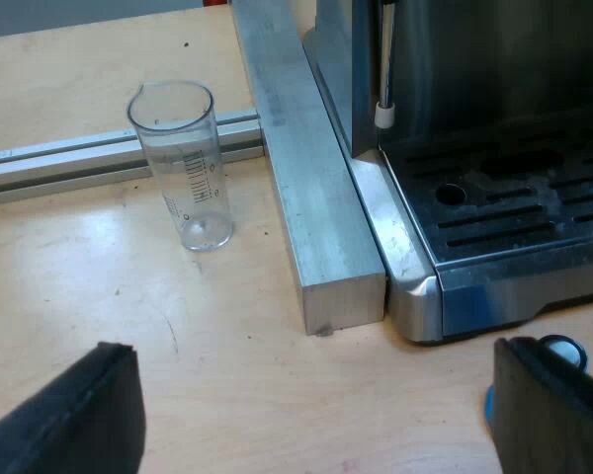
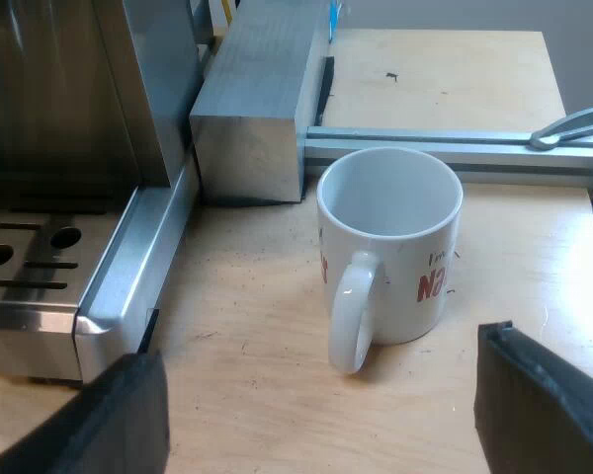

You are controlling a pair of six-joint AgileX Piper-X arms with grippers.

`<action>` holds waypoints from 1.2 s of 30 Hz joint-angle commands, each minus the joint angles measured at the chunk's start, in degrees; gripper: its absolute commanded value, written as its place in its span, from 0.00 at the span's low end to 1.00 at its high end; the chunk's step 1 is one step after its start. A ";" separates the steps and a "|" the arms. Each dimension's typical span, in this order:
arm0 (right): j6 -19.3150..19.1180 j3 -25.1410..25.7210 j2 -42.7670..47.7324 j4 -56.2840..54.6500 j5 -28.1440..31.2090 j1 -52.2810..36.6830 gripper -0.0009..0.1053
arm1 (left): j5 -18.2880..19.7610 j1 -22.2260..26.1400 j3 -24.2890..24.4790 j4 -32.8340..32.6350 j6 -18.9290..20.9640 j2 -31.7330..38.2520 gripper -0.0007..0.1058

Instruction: Grind coffee beans and then tamp

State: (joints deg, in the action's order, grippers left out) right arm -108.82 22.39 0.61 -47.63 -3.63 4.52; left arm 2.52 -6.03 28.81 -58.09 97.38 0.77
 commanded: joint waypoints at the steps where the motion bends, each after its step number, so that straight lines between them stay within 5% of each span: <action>1: -0.26 0.15 2.27 0.73 -0.06 -0.35 0.63 | 0.83 -0.09 0.05 1.00 0.03 7.76 0.69; 11: 0.11 3.70 1.41 5.18 -0.93 -0.35 0.63 | 8.84 -0.57 0.05 5.58 3.11 4.48 0.69; 18: -3.09 9.03 -6.89 1.48 -12.08 -0.35 0.63 | 13.70 -6.50 0.05 10.71 4.31 -0.89 0.69; 30: -7.14 10.86 -15.55 1.48 -28.56 -0.21 0.63 | 19.67 -16.33 0.05 19.26 3.92 -8.74 0.69; 36: -8.47 10.86 -17.56 1.48 -32.63 -0.21 0.63 | 21.72 -23.00 0.05 19.86 -1.66 -12.83 0.69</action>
State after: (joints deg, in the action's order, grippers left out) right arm -116.19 32.63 -16.93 -46.39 -35.10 4.52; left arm 23.52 -28.06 28.76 -39.23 96.98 -11.77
